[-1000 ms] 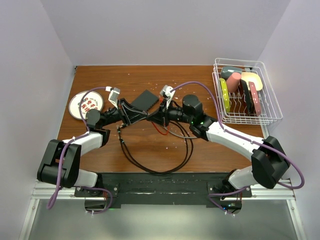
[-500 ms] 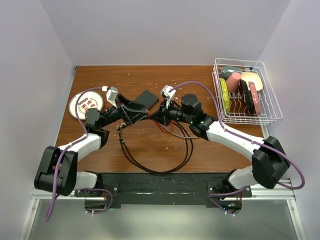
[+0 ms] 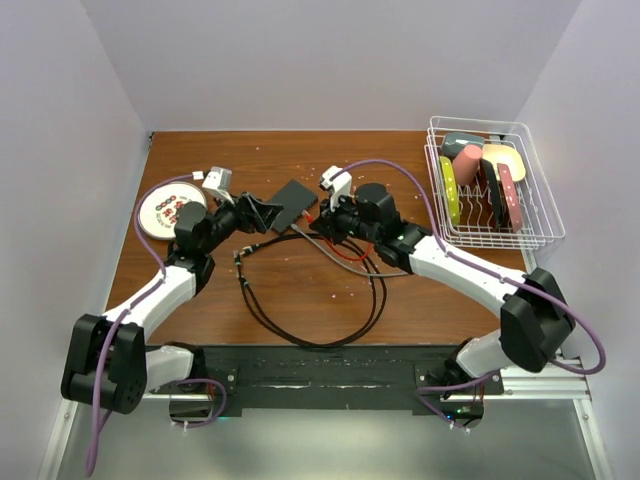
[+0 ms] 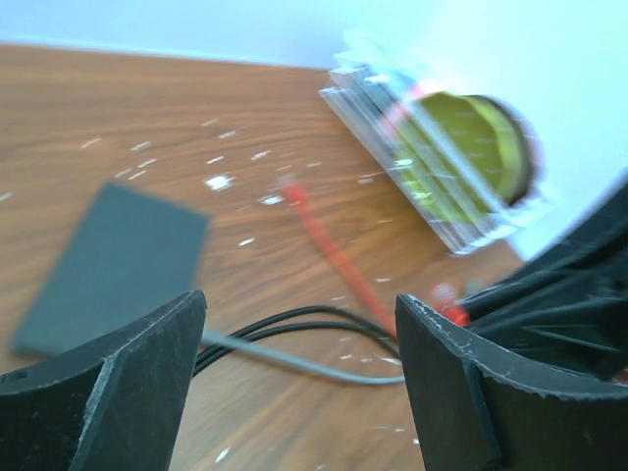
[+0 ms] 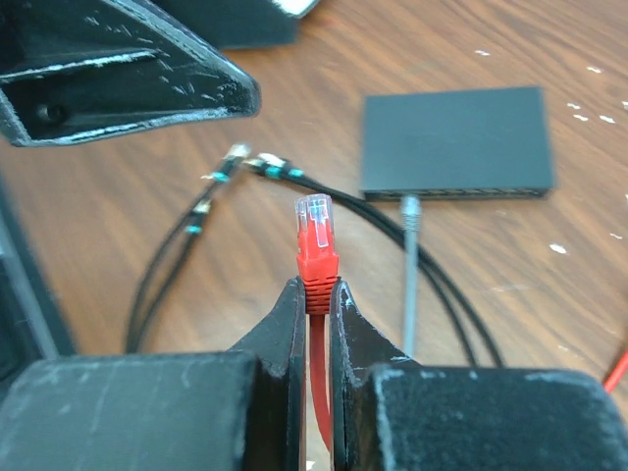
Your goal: Insert the plug into the switch port
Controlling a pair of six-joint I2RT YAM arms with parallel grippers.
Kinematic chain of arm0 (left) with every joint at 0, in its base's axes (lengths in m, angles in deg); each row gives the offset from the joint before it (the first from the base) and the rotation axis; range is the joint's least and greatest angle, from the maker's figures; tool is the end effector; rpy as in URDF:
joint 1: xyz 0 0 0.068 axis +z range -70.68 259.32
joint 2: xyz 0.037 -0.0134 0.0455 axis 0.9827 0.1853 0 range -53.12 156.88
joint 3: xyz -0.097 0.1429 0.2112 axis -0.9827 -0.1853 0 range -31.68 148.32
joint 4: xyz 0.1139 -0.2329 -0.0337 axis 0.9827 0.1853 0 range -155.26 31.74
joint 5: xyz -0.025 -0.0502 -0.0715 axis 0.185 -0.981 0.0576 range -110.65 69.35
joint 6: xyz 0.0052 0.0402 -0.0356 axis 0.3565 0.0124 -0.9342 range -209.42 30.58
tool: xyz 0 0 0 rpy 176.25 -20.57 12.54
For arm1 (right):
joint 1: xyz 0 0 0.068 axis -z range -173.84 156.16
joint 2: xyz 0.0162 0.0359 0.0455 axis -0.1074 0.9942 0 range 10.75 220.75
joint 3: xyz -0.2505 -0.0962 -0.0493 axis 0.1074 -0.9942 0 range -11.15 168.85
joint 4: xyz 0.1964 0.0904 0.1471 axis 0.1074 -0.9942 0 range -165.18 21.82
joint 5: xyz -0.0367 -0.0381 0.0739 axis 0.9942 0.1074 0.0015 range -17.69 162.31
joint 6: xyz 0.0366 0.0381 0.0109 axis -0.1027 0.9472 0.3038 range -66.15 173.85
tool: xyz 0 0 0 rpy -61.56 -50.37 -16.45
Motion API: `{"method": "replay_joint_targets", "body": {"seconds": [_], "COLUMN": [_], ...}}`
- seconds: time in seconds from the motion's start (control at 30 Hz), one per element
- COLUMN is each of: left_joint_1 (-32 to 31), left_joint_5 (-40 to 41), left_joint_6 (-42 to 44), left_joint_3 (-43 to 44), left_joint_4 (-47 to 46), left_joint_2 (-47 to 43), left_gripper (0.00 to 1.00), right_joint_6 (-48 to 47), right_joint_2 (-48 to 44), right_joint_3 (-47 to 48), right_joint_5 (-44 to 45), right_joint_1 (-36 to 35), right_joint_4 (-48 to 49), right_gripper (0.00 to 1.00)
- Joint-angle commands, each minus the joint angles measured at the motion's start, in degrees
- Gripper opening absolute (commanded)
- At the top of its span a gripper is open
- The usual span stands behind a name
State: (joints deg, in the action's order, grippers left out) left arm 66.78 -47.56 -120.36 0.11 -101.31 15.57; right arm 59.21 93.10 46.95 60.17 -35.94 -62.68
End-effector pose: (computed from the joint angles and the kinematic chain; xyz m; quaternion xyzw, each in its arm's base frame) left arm 0.2520 -0.0726 0.2588 0.0504 0.7100 -0.4068 0.5727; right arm 0.2441 0.2308 0.2943 -0.3132 0.7476 0.3118 0.4957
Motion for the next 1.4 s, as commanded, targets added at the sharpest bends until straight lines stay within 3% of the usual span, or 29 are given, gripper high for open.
{"method": "replay_joint_targets", "body": {"seconds": [0.0, 0.3, 0.5, 1.03, 1.17, 1.37], "left_joint_1": [-0.2, 0.4, 2.2, 5.9, 9.8, 10.4], "left_joint_5": [13.5, 23.9, 16.2, 6.4, -0.7, -2.6], "left_joint_6": [7.0, 15.7, 15.1, 13.9, 10.1, 8.1], "left_joint_3": [5.1, 12.6, 17.9, 31.0, 31.9, 32.5], "left_joint_4": [12.8, 21.7, 20.9, 17.8, 12.5, 9.6], "left_joint_2": [0.4, 7.9, 17.3, 34.7, 38.3, 42.8], "left_gripper": [0.84, 0.9, 0.88, 0.86, 0.82, 0.8], "right_joint_6": [-3.7, -6.9, -9.7, -13.0, -13.7, -14.1], "right_joint_2": [3.3, 10.3, 15.4, 33.7, 37.5, 40.4], "right_joint_3": [3.9, 7.8, 12.1, 28.5, 30.6, 32.0], "right_joint_5": [7.7, 12.9, 15.7, 23.0, 23.2, 23.7], "right_joint_1": [0.0, 0.0, -0.1, 0.0, 0.0, 0.0], "right_joint_4": [-3.7, -5.1, -7.3, -11.2, -11.9, -12.5], "right_gripper": [0.0, 0.0, 0.0, 0.0, 0.0, 0.0]}}
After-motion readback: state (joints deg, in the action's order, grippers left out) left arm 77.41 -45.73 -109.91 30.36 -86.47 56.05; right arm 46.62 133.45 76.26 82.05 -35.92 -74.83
